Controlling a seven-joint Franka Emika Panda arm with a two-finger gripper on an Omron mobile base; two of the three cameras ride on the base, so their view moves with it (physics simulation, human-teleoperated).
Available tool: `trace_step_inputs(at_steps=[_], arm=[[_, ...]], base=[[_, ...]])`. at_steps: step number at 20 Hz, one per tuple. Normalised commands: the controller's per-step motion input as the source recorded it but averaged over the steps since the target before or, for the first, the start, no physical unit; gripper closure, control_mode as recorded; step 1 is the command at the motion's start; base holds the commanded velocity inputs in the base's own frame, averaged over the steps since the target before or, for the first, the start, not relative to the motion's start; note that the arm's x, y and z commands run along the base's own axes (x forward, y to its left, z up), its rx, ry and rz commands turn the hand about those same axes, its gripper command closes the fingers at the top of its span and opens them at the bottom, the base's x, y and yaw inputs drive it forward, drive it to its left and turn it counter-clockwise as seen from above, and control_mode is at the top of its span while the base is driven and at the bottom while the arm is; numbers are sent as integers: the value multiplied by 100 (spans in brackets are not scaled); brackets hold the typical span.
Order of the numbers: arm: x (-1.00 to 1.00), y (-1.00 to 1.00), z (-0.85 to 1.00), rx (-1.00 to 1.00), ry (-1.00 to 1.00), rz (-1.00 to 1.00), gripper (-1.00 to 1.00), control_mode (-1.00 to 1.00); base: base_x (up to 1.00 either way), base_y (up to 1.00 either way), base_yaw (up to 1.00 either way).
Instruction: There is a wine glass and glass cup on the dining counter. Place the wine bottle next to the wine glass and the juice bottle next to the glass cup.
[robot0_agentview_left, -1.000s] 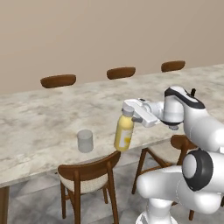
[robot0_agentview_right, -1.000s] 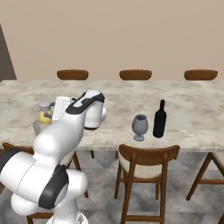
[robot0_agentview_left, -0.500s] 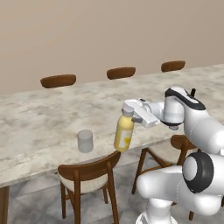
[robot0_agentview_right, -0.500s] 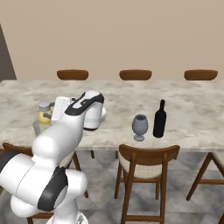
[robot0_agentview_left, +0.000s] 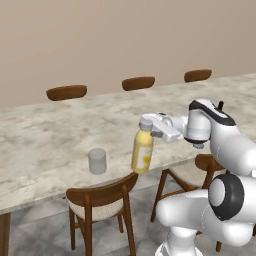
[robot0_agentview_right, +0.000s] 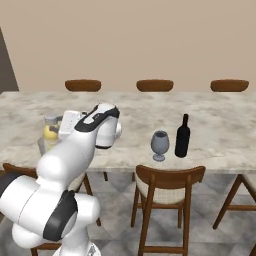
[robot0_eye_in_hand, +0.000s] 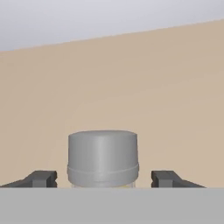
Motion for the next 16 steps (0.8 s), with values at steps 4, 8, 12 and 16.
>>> trace_step_inputs(at_steps=[4,8,12,16], arm=[[1,-1,21,-1,19,-1,100,-100],[3,0,20,-16,22,0,100,-100],[4,0,13,-22,19,0,100,-100],[2,0,8,-29,7,0,100,-100]], base=[[0,0,0],[0,0,0],[0,0,0],[0,0,0]])
